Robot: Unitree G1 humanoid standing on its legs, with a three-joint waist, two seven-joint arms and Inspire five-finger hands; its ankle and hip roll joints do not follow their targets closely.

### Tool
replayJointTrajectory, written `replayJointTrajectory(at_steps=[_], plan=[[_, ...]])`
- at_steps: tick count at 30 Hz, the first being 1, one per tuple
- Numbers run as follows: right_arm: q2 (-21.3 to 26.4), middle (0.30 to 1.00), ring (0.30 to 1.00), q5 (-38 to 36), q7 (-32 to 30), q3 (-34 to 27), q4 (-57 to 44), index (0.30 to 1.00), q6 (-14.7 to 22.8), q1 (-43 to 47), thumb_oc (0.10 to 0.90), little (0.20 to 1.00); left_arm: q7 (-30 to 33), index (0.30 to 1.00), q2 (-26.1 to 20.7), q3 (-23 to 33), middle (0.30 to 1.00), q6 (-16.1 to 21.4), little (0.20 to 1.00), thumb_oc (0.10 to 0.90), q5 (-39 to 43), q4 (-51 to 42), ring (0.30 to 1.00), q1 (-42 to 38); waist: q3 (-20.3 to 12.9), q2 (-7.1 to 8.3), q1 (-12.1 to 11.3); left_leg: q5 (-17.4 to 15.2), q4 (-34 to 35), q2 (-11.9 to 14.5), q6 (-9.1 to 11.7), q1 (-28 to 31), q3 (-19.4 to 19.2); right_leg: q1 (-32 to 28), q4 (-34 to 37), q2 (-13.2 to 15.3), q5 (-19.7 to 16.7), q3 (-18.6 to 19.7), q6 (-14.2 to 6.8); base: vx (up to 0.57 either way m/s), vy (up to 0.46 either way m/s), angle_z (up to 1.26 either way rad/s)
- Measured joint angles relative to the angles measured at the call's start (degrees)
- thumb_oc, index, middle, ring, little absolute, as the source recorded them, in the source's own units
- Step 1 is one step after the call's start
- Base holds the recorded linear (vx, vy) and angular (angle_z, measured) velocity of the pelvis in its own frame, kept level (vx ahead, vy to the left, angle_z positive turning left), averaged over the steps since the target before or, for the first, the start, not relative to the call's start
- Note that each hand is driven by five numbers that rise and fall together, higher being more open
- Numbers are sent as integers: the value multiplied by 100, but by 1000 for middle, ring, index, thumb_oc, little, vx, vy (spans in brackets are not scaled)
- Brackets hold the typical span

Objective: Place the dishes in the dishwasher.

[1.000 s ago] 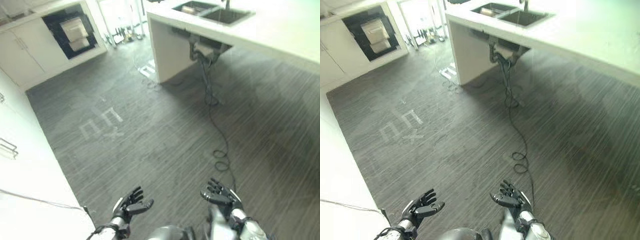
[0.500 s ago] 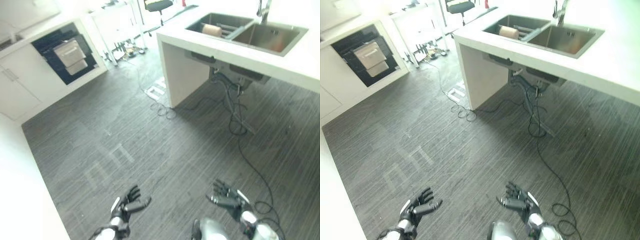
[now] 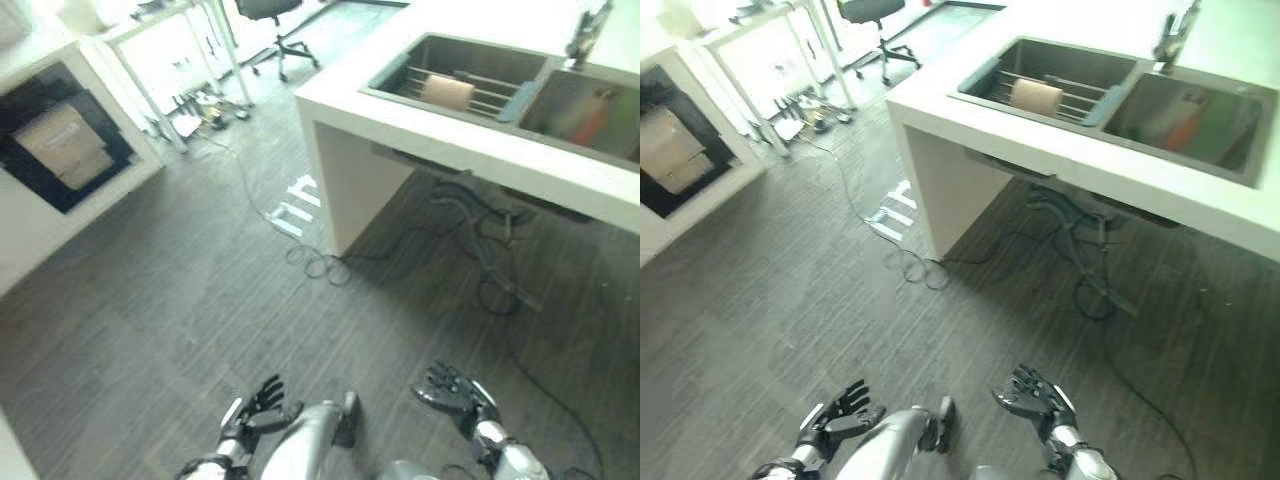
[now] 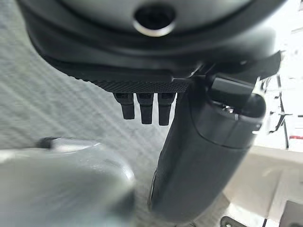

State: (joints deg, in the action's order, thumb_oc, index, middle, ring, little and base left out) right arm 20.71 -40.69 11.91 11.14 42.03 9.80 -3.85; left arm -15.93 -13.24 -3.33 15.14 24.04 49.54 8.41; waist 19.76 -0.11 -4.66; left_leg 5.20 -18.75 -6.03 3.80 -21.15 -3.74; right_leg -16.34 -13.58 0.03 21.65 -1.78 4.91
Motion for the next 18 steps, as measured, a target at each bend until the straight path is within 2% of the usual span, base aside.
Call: replayJointTrajectory(at_steps=[1, 2, 3, 4, 5, 6, 7, 8, 9, 10, 11, 12, 13, 14, 15, 16, 17, 18], plan=[[-4, 900, 900, -3, 8, -143, 175, 900, 16, 69, 800, 900, 1, 900, 30, -39, 900, 10, 900, 800, -15, 22, 900, -18, -21, -48, -17, -102, 375, -125, -292, 214, 143, -67, -96, -1, 87, -34, -220, 342, 262, -10], [6, 900, 900, -3, 7, -253, 242, 900, 16, 73, 800, 900, 2, 900, 29, -114, 900, 11, 900, 800, -29, 24, 900, -23, -74, -137, -18, -185, 672, -121, -529, 513, 138, -75, -243, -45, 149, -27, -378, 289, 268, -10], [-60, 900, 900, 6, 6, -367, 353, 900, 12, 134, 800, 900, 29, 900, -4, -117, 900, -46, 900, 800, -55, 72, 900, -62, -99, -169, 20, 290, 875, -100, -823, 770, 201, -73, -502, -32, 165, -84, -661, 216, 215, -18], [-150, 900, 900, 17, 21, -471, 371, 900, 7, 205, 800, 900, 46, 900, -25, -127, 900, -169, 900, 800, -68, 208, 900, -209, -71, -122, 78, 109, 802, -69, -981, 885, 153, 98, -1066, 56, -121, -266, -1083, 101, 124, -42], [-303, 900, 900, 12, 28, -526, 278, 900, 87, 202, 800, 900, 22, 900, -110, -148, 900, -177, 900, 800, -67, 210, 900, -199, -78, -141, 98, 41, 818, 67, -1008, 1112, 131, 495, -2032, 150, -537, -621, -1166, 139, 119, -59], [-298, 900, 900, 13, 39, -456, 50, 900, 135, 106, 800, 900, 19, 900, -179, -190, 900, -160, 900, 800, -68, 191, 900, -250, -84, -123, 91, -20, 808, 81, -1087, 1303, 92, 732, -2485, 288, -496, -726, -1086, 168, 118, -68], [-259, 900, 900, 15, 86, -370, -110, 900, 220, -21, 800, 900, 20, 900, -227, -197, 900, -131, 900, 800, -63, 146, 900, -293, -94, -139, 160, -252, 753, 78, -1170, 1485, 102, 976, -2794, 326, -527, -731, -1100, 170, 85, -59], [-258, 900, 900, 12, 148, -304, -180, 900, 289, -16, 800, 900, 29, 900, -370, -272, 900, -114, 900, 800, -34, 90, 900, -352, -125, -123, 204, -535, 703, 33, -1155, 1613, 64, 1457, -3518, 456, -662, -684, -1175, 201, 22, -27], [-258, 900, 900, 14, 179, -273, -176, 900, 298, -13, 800, 900, 28, 900, -471, -325, 900, -101, 900, 800, -2, 95, 900, -446, -143, -125, 324, -583, 698, -10, -1221, 1711, 31, 1826, -3840, 556, -682, -698, -1151, 236, -27, -23], [-237, 900, 900, 18, 238, -241, -131, 900, 299, -25, 800, 900, 50, 900, -495, -313, 900, -62, 900, 800, 54, 95, 900, -482, -169, -195, 388, -726, 814, 18, -1187, 1870, -42, 2144, -3834, 589, -684, -833, -1081, 316, -143, -49], [-207, 900, 900, 30, 334, -169, -103, 900, 298, -19, 800, 900, 118, 900, -512, -243, 900, -27, 900, 800, 51, 119, 900, -446, -203, -321, 414, -771, 999, 54, -1167, 2074, -243, 2563, -3259, 751, -593, -1207, -916, 380, -271, -78], [-188, 900, 900, 31, 392, -168, -117, 900, 296, -82, 800, 900, 169, 900, -502, -246, 900, -24, 900, 800, 48, 124, 900, -420, -211, -355, 468, -821, 1031, 24, -1080, 2173, -318, 2797, -2206, 710, -654, -1287, -831, 536, -403, -83], [-201, 900, 900, 30, 402, -95, -73, 900, 292, -111, 800, 900, 199, 900, -467, -223, 900, -21, 900, 800, 47, 223, 900, -449, -164, -139, 508, -1458, 658, -34, -308, 2034, -371, 2985, -774, 706, -1113, -1274, -828, 517, -364, -13], [-272, 900, 900, 26, 436, -109, -101, 900, 341, -158, 800, 900, 150, 900, -597, -220, 900, -6, 900, 800, 39, 186, 900, -502, -184, 92, 671, -1767, -396, -75, -1431, 1640, 4, 3256, -611, 1114, -1311, -1082, -1218, 409, -259, 4], [-252, 900, 900, 53, 499, -114, -55, 900, 338, -193, 800, 900, 183, 900, -563, -208, 900, 18, 900, 800, 52, 204, 900, -518, -140, 240, 690, -2352, -973, -90, -1111, 1484, 191, 3771, -1122, 1447, -1564, -824, -1614, 287, -195, -10], [-267, 900, 900, 169, 521, -94, 94, 900, 240, -60, 800, 900, 352, 900, -543, -128, 900, -37, 900, 800, 75, 361, 900, -486, -99, 397, 653, -2516, -1101, -214, -1065, 1583, -8, 4051, -1164, 1695, -1683, -699, -1422, 273, -232, -53], [-263, 900, 900, 241, 485, -129, 173, 900, 205, -85, 800, 900, 426, 900, -439, -157, 900, -152, 900, 800, 71, 522, 900, -412, -78, 318, 689, -2574, -1139, -212, -1078, 1687, -57, 4178, -1105, 1673, -1857, -625, -1234, 349, -319, -36], [-248, 900, 900, 243, 488, -141, 165, 900, 192, -175, 800, 900, 431, 900, -347, -169, 900, -154, 900, 800, 51, 493, 900, -289, -62, 249, 815, -2614, -1020, -199, -1023, 1841, 11, 4209, -1140, 1595, -1902, -619, -1220, 420, -370, -9]])
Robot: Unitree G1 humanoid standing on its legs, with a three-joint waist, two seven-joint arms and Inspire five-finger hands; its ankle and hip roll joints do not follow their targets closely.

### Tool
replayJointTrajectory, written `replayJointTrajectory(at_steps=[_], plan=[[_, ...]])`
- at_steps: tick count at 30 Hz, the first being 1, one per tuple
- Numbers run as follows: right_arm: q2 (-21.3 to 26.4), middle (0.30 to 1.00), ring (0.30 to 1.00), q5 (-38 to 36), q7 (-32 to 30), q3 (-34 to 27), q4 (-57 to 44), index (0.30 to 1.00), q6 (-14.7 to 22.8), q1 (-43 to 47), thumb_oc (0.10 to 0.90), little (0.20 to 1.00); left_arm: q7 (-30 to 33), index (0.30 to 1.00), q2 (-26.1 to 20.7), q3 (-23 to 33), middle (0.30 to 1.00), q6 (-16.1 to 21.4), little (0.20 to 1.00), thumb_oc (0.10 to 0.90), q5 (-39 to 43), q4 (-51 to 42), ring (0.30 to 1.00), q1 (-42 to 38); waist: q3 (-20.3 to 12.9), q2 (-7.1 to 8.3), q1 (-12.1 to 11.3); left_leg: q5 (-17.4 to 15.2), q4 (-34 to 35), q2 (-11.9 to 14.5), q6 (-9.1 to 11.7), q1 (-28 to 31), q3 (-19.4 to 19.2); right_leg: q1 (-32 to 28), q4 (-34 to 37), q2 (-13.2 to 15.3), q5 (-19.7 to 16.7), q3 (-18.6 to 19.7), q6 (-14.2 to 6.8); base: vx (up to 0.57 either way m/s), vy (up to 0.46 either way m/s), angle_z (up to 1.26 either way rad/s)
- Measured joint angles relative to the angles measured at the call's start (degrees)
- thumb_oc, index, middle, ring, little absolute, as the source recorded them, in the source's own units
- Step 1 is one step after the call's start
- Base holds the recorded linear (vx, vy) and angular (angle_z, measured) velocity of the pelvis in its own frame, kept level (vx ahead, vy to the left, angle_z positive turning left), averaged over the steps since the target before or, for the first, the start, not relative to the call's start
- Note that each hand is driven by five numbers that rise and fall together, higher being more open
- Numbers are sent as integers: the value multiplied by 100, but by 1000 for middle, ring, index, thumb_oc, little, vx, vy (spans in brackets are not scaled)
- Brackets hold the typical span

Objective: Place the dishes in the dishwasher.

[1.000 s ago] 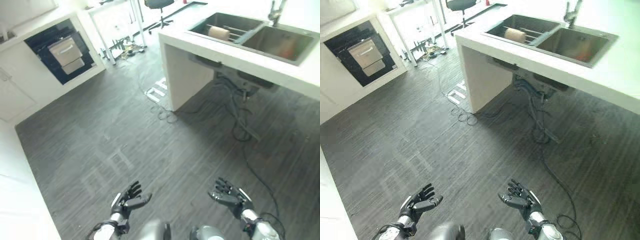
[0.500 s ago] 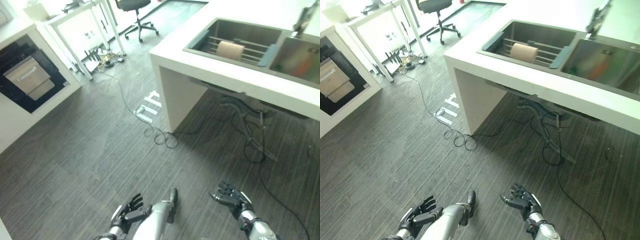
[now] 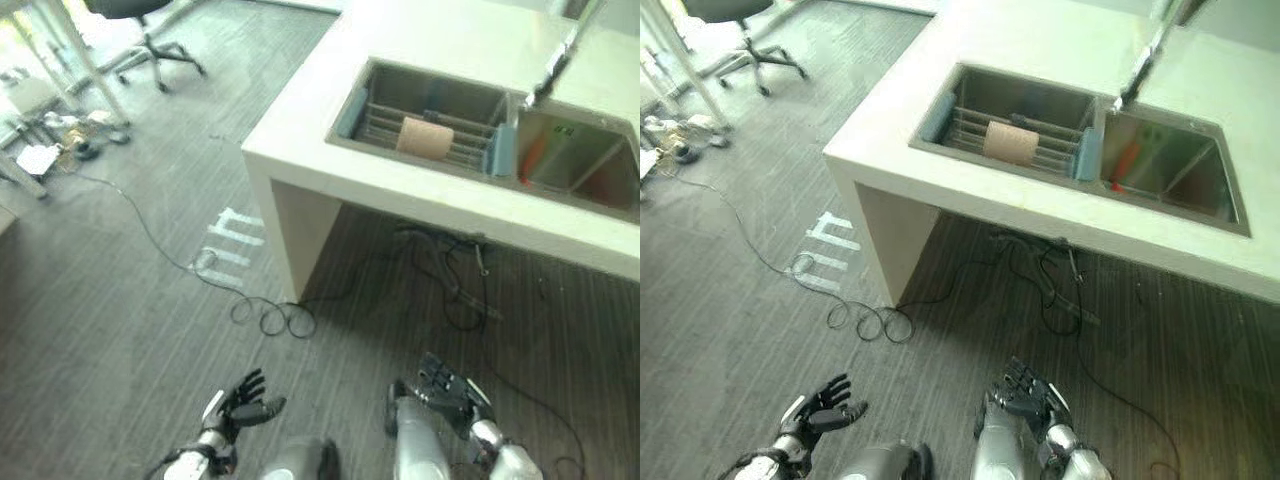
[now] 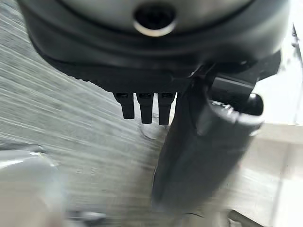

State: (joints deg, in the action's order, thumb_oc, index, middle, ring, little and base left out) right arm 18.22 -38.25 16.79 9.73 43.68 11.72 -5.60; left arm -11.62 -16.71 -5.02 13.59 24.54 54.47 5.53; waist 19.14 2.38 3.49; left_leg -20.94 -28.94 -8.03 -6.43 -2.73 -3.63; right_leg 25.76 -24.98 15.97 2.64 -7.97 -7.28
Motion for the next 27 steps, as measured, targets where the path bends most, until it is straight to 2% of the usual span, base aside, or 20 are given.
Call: replayJointTrajectory(at_steps=[1, 3, 4, 5, 6, 7, 8, 9, 10, 11, 12, 13, 14, 16, 18, 19, 20, 21, 22, 27], plan=[[7, 900, 900, -2, 9, -3, -28, 900, -17, -45, 800, 900, 3, 900, 56, -59, 900, 8, 900, 800, -7, -71, 900, 73, -39, -46, 27, 11, 226, 28, 0, 219, 34, -54, -33, -188, -9, -45, 64, 437, -352, 9], [76, 900, 900, 12, 21, 22, -44, 900, -190, -39, 800, 900, 73, 900, 253, -59, 900, 6, 900, 800, -14, -70, 900, 212, -58, -266, 49, 126, 908, 132, 81, 785, 89, -479, -139, -649, 110, -369, 621, 344, -278, -7], [103, 900, 900, 60, 23, 30, -27, 900, -266, -55, 800, 900, 146, 900, 384, -37, 900, 8, 900, 800, -16, -103, 900, 365, -158, -433, 27, 251, 1164, 243, 273, 1071, 93, -901, 92, -1058, 58, -563, 839, 285, -260, -5], [156, 900, 900, 139, 30, 71, -32, 900, -291, -32, 800, 900, 159, 900, 428, -40, 900, 3, 900, 800, -22, -132, 900, 459, -233, -452, 21, 418, 1118, 223, 562, 1167, 100, -1332, 481, -1235, 11, -555, 1202, 286, -270, -11], [234, 900, 900, 204, 19, 81, -19, 900, -329, 34, 800, 900, 212, 900, 482, -70, 900, -2, 900, 800, -22, -141, 900, 478, -275, -532, -54, 625, 1018, 238, 860, 1200, 126, -1505, 615, -1249, -59, -533, 1238, 253, -246, -4], [241, 900, 900, 212, 19, 82, -19, 900, -329, 39, 800, 900, 212, 900, 480, -72, 900, -2, 900, 800, -22, -143, 900, 478, -276, -532, -56, 656, 1009, 230, 889, 1200, 131, -1524, 620, -1245, -54, -528, 1243, 189, -197, -14], [392, 900, 900, 226, 33, 157, -16, 900, -316, 140, 800, 900, 223, 900, 472, -42, 900, 10, 900, 800, -16, -180, 900, 448, -297, -460, -140, 1423, 277, 68, 968, 998, 145, -1869, 759, -1106, -29, -374, 1287, 276, -221, 8], [504, 900, 900, 227, 26, 95, -19, 900, -300, 167, 800, 900, 222, 900, 405, -32, 900, 34, 900, 800, -13, -375, 900, 431, -365, -467, -225, 1613, -1111, 211, 922, 234, 79, -2193, 907, -1116, 219, -277, 1351, 244, -154, 26], [503, 900, 900, 222, 19, 45, -40, 900, -271, 188, 800, 900, 218, 900, 357, -30, 900, 25, 900, 800, -18, -443, 900, 358, -390, -418, -244, 1536, -1365, 248, 901, -201, 96, -2260, 1007, -1147, 460, -203, 1283, 288, -95, 33], [498, 900, 900, 224, 15, -58, -33, 900, -272, 214, 800, 900, 224, 900, 358, -46, 900, 20, 900, 800, -19, -444, 900, 250, -389, -432, -331, 1407, -1145, 263, 775, -474, 183, -2299, 1049, -1152, 508, -184, 1335, 151, 20, 7], [490, 900, 900, 224, 13, -68, -5, 900, -276, 187, 800, 900, 223, 900, 359, -53, 900, 16, 900, 800, -20, -423, 900, 220, -390, -419, -413, 1354, -687, 229, 729, -548, 253, -2336, 1060, -1134, 443, -144, 1245, 157, 71, -38], [459, 900, 900, 225, 28, -32, -8, 900, -275, 221, 800, 900, 223, 900, 359, -37, 900, 17, 900, 800, -21, -360, 900, 251, -379, -398, -502, 1358, 357, 253, 714, -541, 407, -2487, 1102, -1189, 439, -58, 1207, 105, 79, -53], [444, 900, 900, 224, 29, 42, -13, 900, -233, 289, 800, 900, 225, 900, 358, -39, 900, 12, 900, 800, -16, -246, 900, 291, -395, -431, -494, 1425, 1072, 324, 715, -663, 603, -2578, 1083, -1234, 524, -48, 1166, 133, 106, -42], [489, 900, 900, 222, 20, 105, 111, 900, -174, 343, 800, 900, 229, 900, 411, -49, 900, 41, 900, 800, -14, -92, 900, 208, -357, -598, -510, 1713, 1366, 397, 828, -1259, 1050, -2603, 1053, -1351, 658, -8, 1107, 117, 76, -21], [399, 900, 900, 223, 6, 144, 684, 900, -159, 413, 800, 900, 241, 900, 484, -70, 900, 69, 900, 800, -7, 304, 900, 234, -386, -672, -643, 2010, 1541, 454, 877, -1214, 1060, -2643, 881, -1342, 877, 136, 948, 47, 109, -35], [431, 900, 900, 225, 3, 121, 909, 900, -129, 328, 800, 900, 262, 900, 577, -27, 900, 82, 900, 800, -7, 377, 900, 312, -489, -843, -660, 2189, 1688, 585, 760, -1058, 918, -2639, 678, -1426, 1077, 127, 850, 39, 125, -21], [349, 900, 900, 224, -69, 68, 1222, 900, -111, 333, 800, 900, 280, 900, 569, -18, 900, 106, 900, 800, -11, 527, 900, 223, -462, -745, -660, 2538, 1740, 476, 463, -982, 778, -2554, 273, -1257, 1389, 172, 717, 35, 125, -14], [265, 900, 900, 226, -82, 65, 1393, 900, -93, 323, 800, 900, 344, 900, 563, 40, 900, 178, 900, 800, -18, 588, 900, 232, -479, -595, -684, 2553, 1912, 313, 469, -891, 686, -2404, 3, -1053, 1540, 192, 622, 30, 118, -16], [200, 900, 900, 229, -69, 53, 1509, 900, -18, 335, 800, 900, 391, 900, 565, 63, 900, 187, 900, 800, -36, 709, 900, 205, -474, -546, -663, 2622, 2036, 210, 356, -844, 621, -2291, -114, -922, 1631, 180, 568, 33, 119, -22], [-182, 900, 900, 329, -5, -154, 2286, 900, 142, 528, 800, 900, 563, 900, 551, 77, 900, 170, 900, 800, 1, 1405, 900, 8, -489, -478, -655, 2632, 2143, 199, 296, -816, 487, -2305, 105, -857, 1518, 121, 399, 30, 81, -12]])
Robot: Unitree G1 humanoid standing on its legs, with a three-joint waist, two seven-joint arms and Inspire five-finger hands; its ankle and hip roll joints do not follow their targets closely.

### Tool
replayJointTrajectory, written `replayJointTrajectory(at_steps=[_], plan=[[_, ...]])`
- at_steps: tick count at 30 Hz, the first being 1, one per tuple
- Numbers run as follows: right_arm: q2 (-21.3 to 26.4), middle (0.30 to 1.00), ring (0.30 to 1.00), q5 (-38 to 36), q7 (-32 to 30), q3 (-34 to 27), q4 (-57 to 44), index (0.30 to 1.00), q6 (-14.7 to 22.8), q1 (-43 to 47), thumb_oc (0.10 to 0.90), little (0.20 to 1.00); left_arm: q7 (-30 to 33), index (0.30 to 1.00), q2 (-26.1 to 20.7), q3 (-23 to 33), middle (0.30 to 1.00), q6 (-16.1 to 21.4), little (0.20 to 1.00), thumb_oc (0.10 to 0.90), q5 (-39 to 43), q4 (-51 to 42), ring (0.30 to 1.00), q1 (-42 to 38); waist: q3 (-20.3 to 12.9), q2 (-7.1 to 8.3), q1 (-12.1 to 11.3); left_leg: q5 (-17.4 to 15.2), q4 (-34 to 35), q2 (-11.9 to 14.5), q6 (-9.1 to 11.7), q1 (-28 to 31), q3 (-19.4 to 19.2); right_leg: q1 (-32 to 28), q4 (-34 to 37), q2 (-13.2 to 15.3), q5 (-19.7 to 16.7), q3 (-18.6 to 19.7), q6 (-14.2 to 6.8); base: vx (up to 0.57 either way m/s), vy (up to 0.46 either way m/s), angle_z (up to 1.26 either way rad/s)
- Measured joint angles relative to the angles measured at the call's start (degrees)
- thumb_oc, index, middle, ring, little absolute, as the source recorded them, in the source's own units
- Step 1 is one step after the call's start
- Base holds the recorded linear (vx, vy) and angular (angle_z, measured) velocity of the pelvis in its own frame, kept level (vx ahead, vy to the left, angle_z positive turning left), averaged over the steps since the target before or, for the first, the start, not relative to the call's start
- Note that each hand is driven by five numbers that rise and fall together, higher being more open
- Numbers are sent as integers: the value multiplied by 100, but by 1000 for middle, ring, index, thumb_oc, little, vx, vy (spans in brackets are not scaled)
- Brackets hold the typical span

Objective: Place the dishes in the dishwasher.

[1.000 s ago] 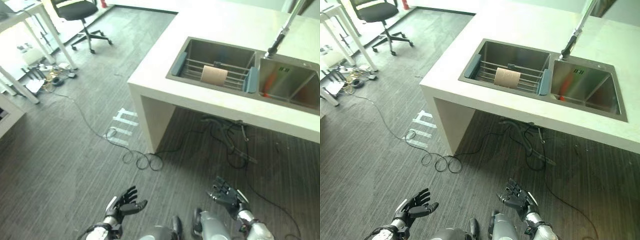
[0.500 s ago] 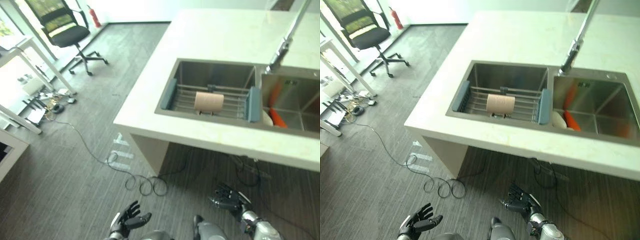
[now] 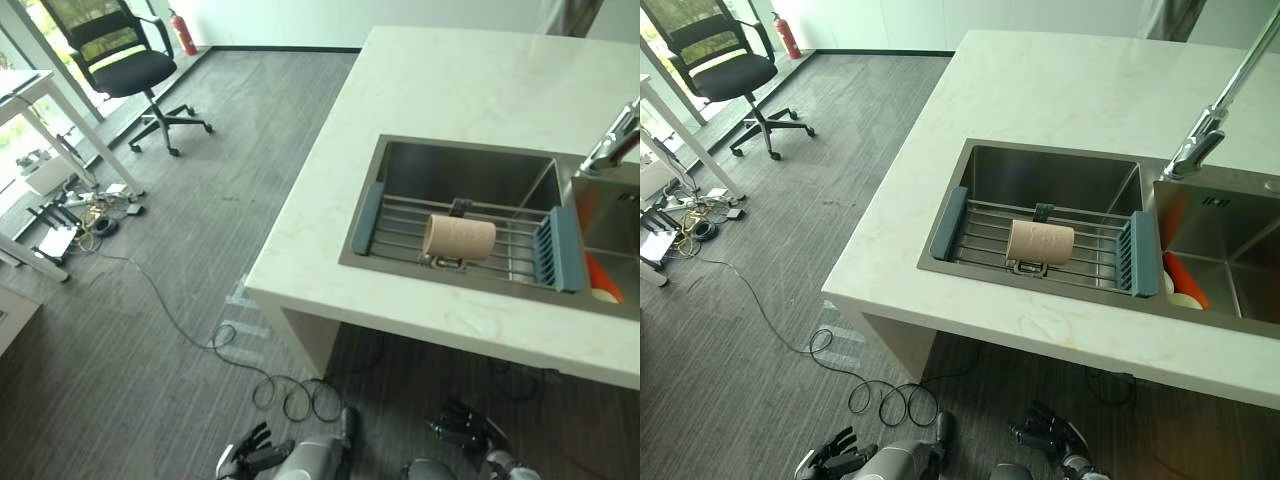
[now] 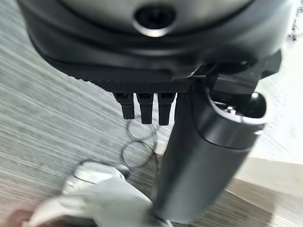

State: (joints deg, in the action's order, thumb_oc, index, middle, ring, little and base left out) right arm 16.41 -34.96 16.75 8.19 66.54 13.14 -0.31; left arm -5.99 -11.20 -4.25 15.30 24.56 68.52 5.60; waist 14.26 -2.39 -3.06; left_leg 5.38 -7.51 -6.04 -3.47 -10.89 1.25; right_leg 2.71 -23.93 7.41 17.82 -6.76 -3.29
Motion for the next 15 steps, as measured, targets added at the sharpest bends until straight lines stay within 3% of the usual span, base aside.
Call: replayJointTrajectory(at_steps=[3, 4, 7, 9, 10, 11, 12, 13, 14, 15], plan=[[-69, 900, 900, 108, -21, -108, 431, 900, 0, 9, 800, 900, 45, 900, 24, 125, 900, -133, 900, 800, 210, 466, 900, 26, -96, 194, -7, 11, 132, 85, 59, -10, -128, 59, 161, 19, -145, 5, 132, 22, 64, -11], [-61, 900, 900, 102, -63, -237, 623, 900, 5, -15, 800, 900, 52, 900, 25, 180, 900, -206, 900, 800, 217, 555, 900, 85, -112, 264, -12, -71, -139, 106, 26, -106, -134, 20, 168, -21, -161, 2, 86, 40, 122, -12], [-145, 900, 900, 103, -124, -703, 874, 900, -40, -99, 800, 900, 39, 900, -47, 239, 900, -285, 900, 800, 236, 581, 900, 84, -212, 411, -6, -126, -40, 98, -61, -12, -320, -76, 359, 42, -228, 70, 36, 61, 100, -26], [-194, 900, 900, 105, -185, -716, 900, 900, -90, -90, 800, 900, 24, 900, -105, 239, 900, -282, 900, 800, 411, 565, 900, 79, -229, 429, 7, -216, -144, 112, -182, 118, -434, -296, 543, 163, -354, -254, -71, -28, 78, -34], [-223, 900, 900, 97, -175, -791, 849, 900, -82, 38, 800, 900, 53, 900, -105, 231, 900, -323, 900, 800, 493, 504, 900, -169, -76, 278, 101, -775, -1402, 169, -494, -280, -779, 100, -264, 143, -636, -420, -438, -120, -87, -49], [-180, 900, 900, 49, -169, -683, 543, 900, -96, 99, 800, 900, 46, 900, -183, -151, 900, -367, 900, 800, 688, 524, 900, -331, 77, 49, 122, -1374, -1683, 324, -447, -293, -977, 1159, -2275, 340, -779, -431, -671, -42, -305, -32], [-216, 900, 900, -79, -66, -713, 410, 900, -65, 70, 800, 900, 7, 900, -201, -161, 900, -237, 900, 800, 1037, 509, 900, -564, 91, 207, 233, -1242, -1159, 120, 10, -145, -1028, 1609, -1765, 651, -1010, -328, -554, 47, -505, -6], [-212, 900, 900, -84, -47, -726, 451, 900, -46, 99, 800, 900, -21, 900, -233, -140, 900, -225, 900, 800, 1121, 516, 900, -592, 125, 294, 298, -1419, -1897, -9, -109, -293, -786, 1610, -1383, 839, -1084, -128, -698, 105, -529, 18], [-102, 900, 900, -97, -11, -703, 574, 900, -5, 81, 800, 900, -62, 900, -198, -17, 900, -240, 900, 800, 1151, 506, 900, -573, 107, 67, 261, -2071, -2836, 260, 57, -303, -313, 1550, -869, 871, -1145, 91, -979, 117, -461, -20], [-96, 900, 900, -76, -71, -702, 649, 900, -31, 163, 800, 900, -29, 900, -107, 289, 900, -298, 900, 800, 1351, 545, 900, -502, 177, 169, 140, -2424, -2752, 123, -228, -169, -284, 1432, -303, 1120, -1098, 209, -1070, 105, -374, -39]])
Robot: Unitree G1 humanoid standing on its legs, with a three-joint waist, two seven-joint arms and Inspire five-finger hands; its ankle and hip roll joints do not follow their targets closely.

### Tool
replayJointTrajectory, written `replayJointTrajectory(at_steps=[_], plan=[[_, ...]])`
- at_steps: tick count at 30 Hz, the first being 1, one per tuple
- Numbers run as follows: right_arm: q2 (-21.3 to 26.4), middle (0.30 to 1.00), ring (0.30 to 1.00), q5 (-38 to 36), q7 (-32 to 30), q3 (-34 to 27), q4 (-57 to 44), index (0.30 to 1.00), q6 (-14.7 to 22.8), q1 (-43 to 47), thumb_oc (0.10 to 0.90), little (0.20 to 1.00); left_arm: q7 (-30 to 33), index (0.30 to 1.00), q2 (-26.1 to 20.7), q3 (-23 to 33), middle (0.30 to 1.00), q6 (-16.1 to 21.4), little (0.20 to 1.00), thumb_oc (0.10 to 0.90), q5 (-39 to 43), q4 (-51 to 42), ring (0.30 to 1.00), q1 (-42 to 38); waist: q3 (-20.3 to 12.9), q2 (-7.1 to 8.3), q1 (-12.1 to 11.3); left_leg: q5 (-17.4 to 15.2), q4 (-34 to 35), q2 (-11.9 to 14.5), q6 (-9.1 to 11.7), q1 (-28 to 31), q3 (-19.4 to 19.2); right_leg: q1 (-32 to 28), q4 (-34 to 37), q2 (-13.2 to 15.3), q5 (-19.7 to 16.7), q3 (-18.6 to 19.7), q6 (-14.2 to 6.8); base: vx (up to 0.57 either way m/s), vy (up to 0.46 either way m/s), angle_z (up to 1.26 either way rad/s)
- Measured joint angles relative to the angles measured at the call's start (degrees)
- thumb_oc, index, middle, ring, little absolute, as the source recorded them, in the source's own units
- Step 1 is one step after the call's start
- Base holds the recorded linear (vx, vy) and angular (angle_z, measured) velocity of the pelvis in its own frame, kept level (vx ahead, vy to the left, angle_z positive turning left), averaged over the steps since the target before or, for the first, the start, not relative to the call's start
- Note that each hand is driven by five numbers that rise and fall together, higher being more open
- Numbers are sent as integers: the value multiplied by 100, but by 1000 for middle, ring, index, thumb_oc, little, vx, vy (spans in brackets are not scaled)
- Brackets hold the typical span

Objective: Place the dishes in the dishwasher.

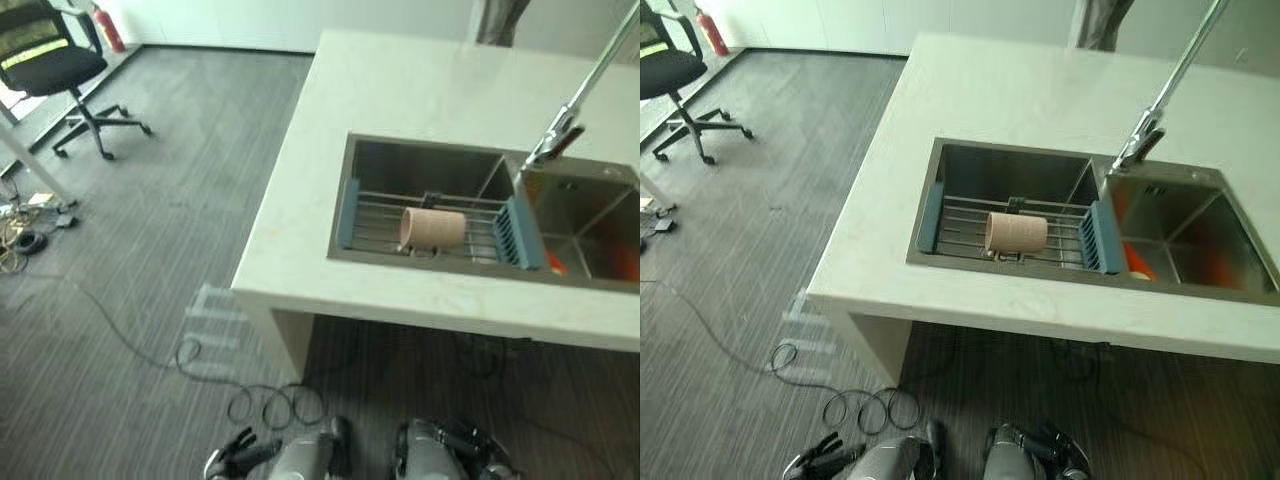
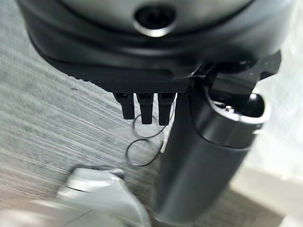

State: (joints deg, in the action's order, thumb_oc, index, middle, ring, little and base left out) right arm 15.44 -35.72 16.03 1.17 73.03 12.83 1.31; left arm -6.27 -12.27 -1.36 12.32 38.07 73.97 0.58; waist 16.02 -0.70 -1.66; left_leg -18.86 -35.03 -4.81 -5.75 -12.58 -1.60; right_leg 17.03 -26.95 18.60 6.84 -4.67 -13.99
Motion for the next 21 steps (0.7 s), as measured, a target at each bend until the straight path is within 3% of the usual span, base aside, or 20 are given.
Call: replayJointTrajectory(at_steps=[2, 3, 4, 5, 7, 8, 9, 11, 13, 14, 15, 18, 21], plan=[[-38, 900, 900, 30, -23, -91, 10, 900, -25, 29, 800, 900, 102, 900, -46, 308, 900, 20, 900, 800, 222, -17, 900, 64, 69, 34, -14, 197, 175, 3, 123, 46, 52, -168, 440, 46, -66, -235, 275, 115, -480, 1], [-68, 900, 900, 145, -19, -60, 14, 900, -73, 17, 800, 900, 126, 900, -27, 376, 900, 16, 900, 800, 227, -20, 900, 150, 23, 115, -52, 297, 404, 18, 286, 91, 45, -266, 375, 31, -43, -444, 286, 80, -512, 22], [-101, 900, 900, 265, -18, 46, 4, 900, -96, 25, 800, 900, 194, 900, -40, 450, 900, 16, 900, 800, 265, -23, 900, 247, -9, 172, -119, 397, 595, 76, 355, 173, 24, -375, 247, -41, 32, -770, 435, 32, -382, -14], [-138, 900, 900, 416, 3, 257, -24, 900, -146, 11, 800, 900, 262, 900, -12, 580, 900, 9, 900, 800, 487, -40, 900, 371, -63, 214, -285, 583, 920, 207, 380, 234, 40, -634, 363, -391, 128, -1047, 695, 33, -412, -12], [-161, 900, 900, 415, 96, 265, -46, 900, -158, 0, 800, 900, 332, 900, 34, 588, 900, -107, 900, 800, 617, -24, 900, 496, -74, 233, -253, 944, 1409, 391, 454, 368, 125, -839, 870, -695, -131, -1124, 950, 58, -337, 2], [-166, 900, 900, 397, 85, 243, -35, 900, -181, -5, 800, 900, 362, 900, 138, 500, 900, -62, 900, 800, 611, 11, 900, 562, -84, 233, -211, 1132, 1746, 456, 603, 551, 185, -947, 962, -897, -171, -1087, 1075, 73, -207, 23], [-146, 900, 900, 390, 67, 225, -27, 900, -181, -28, 800, 900, 359, 900, 183, 477, 900, 24, 900, 800, 611, 20, 900, 585, -170, 236, -183, 1254, 2097, 517, 829, 658, 198, -970, 1060, -1000, -115, -894, 1256, 39, -162, 28], [-6, 900, 900, 389, -15, 82, -12, 900, -187, -56, 800, 900, 323, 900, 395, 321, 900, 75, 900, 800, 595, -76, 900, 564, -235, 124, -211, 1509, 2287, 729, 813, 693, -10, -779, 721, -1086, 128, -962, 1497, -14, -108, 18], [148, 900, 900, 329, -51, -104, -6, 900, -165, -77, 800, 900, 326, 900, 429, 191, 900, 86, 900, 800, 525, -388, 900, 396, -208, 135, -287, 1763, 2017, 763, 931, 368, -212, -544, 445, -1009, 239, -1029, 1616, 15, 73, 23], [260, 900, 900, 222, -101, -133, 20, 900, -171, -76, 800, 900, 351, 900, 421, 91, 900, 85, 900, 800, 403, -553, 900, 323, -154, 72, -238, 1693, 1964, 890, 916, 304, -390, -569, 470, -1000, 208, -1228, 1643, 71, 160, 48], [360, 900, 900, 166, -141, -155, 107, 900, -177, -30, 800, 900, 350, 900, 416, 42, 900, 72, 900, 800, 343, -684, 900, 272, -167, -59, -131, 1674, 1996, 946, 949, 291, -405, -589, 469, -1052, 231, -1283, 1619, 83, 175, 42], [542, 900, 900, 69, -154, -256, 138, 900, -194, 70, 800, 900, 362, 900, 413, 20, 900, 69, 900, 800, 333, -704, 900, 191, -143, -253, 73, 1633, 2242, 992, 942, 573, -266, -638, 496, -1099, 238, -1268, 1601, 78, 126, -1], [505, 900, 900, 88, -141, -256, 179, 900, -218, -36, 800, 900, 384, 900, 410, 63, 900, 54, 900, 800, 342, -684, 900, 124, -156, -326, 160, 1545, 2269, 1088, 977, 721, -284, -625, 481, -1099, 260, -1284, 1636, 97, 56, 2]])
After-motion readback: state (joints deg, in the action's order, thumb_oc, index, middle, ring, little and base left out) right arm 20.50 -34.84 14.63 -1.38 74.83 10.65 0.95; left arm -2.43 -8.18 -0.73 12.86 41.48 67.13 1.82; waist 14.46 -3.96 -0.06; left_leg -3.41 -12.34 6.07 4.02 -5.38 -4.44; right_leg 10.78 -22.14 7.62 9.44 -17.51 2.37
